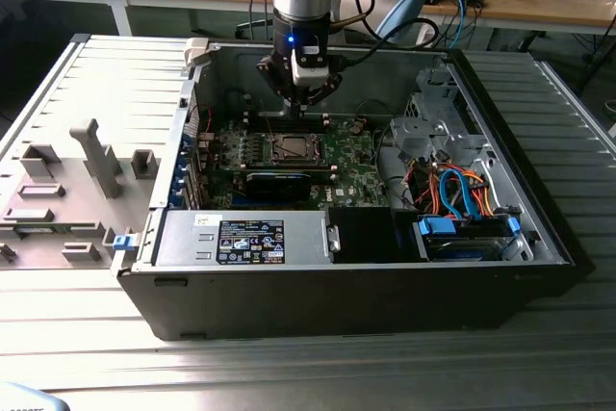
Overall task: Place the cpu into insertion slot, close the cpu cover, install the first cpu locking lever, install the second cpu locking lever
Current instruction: 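Install the first cpu locking lever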
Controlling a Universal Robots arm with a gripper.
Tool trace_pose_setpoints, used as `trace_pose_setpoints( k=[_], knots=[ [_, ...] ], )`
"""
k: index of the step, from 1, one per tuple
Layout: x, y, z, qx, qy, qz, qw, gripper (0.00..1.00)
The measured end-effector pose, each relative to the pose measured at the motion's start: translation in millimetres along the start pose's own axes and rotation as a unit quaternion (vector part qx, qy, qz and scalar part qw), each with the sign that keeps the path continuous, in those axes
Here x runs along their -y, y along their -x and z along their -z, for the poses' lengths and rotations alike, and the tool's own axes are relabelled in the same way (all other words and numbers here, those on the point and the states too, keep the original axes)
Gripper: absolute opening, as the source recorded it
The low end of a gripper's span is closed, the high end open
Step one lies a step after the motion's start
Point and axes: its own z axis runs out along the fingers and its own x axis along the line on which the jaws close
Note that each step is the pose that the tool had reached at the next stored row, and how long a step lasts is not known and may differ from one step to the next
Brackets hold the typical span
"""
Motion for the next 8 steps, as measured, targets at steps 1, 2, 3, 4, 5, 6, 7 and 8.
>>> trace_pose_setpoints(
  k=[1,2,3,4,5,6,7,8],
  knots=[
    [0.0,0.0,0.0,0.0,0.0,0.002,1.0,0.11],
    [0.0,0.0,0.0,0.0,0.0001,0.003,1.0,0.11],
    [0.0,0.0,0.0,0.0,0.0001,0.004,0.99999,0.11],
    [0.0,0.0,0.0,0.0,0.0,0.005,0.99999,0.11],
    [0.0,0.0,0.0,0.0,0.0001,0.006,0.99998,0.11],
    [0.0,0.0,0.0,0.0,0.0001,0.006,0.99998,0.11],
    [0.0,0.0,0.0,0.0,0.0001,0.007,0.99997,0.11],
    [0.0,0.0,0.0,0.0,0.0001,0.008,0.99997,0.11]
  ],
)
